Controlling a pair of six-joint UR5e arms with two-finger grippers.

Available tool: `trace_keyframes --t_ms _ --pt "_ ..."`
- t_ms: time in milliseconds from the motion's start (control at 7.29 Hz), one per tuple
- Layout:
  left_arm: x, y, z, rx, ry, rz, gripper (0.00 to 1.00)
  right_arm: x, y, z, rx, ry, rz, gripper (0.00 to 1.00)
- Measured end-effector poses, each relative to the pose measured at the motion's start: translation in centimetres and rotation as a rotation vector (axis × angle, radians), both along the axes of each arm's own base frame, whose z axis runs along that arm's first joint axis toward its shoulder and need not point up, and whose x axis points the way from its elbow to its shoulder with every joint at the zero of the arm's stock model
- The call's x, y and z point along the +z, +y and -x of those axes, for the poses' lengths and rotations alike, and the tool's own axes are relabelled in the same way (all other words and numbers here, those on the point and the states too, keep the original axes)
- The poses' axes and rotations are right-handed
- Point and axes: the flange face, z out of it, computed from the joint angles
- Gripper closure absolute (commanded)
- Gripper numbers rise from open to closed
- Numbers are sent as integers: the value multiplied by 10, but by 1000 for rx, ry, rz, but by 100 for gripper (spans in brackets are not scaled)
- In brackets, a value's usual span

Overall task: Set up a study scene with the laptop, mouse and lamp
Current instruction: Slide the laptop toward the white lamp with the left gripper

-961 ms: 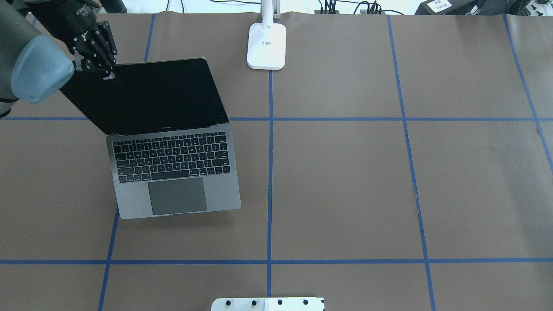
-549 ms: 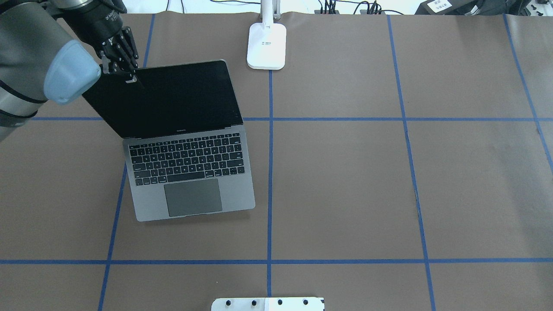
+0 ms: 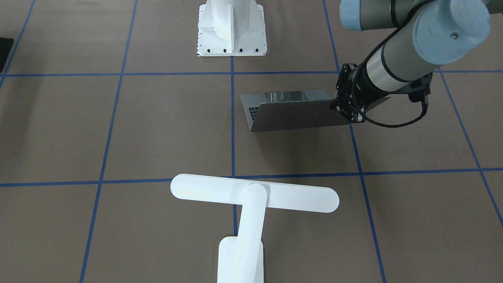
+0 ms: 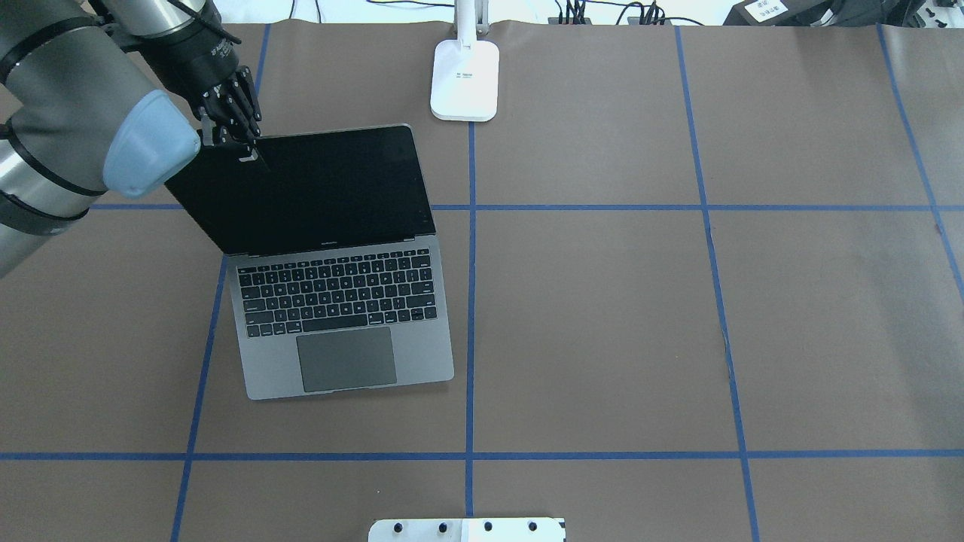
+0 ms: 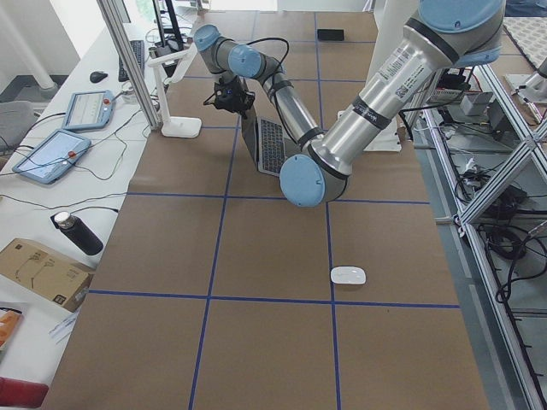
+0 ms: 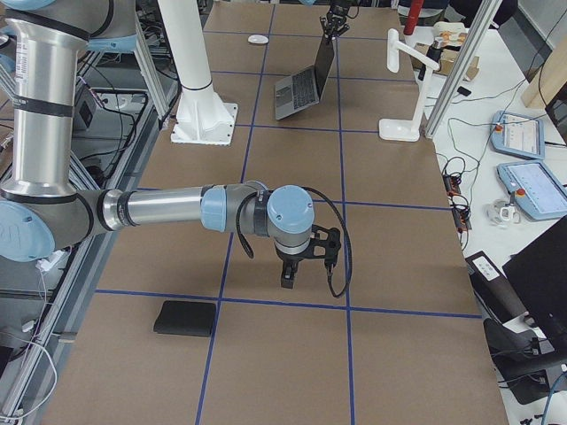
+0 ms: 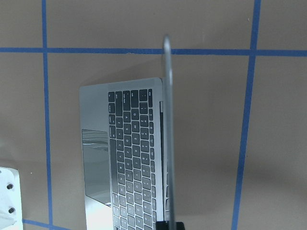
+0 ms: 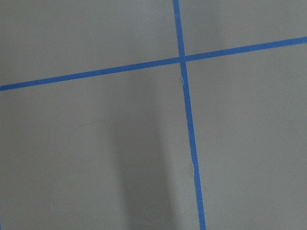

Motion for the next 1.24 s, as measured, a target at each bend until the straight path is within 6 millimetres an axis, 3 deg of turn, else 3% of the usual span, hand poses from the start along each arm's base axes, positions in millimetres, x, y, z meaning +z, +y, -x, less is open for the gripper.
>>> trace_keyframes --t_ms 1235 --pt "5 -50 -54 -49 23 14 100 -1 -2 -2 3 0 -2 0"
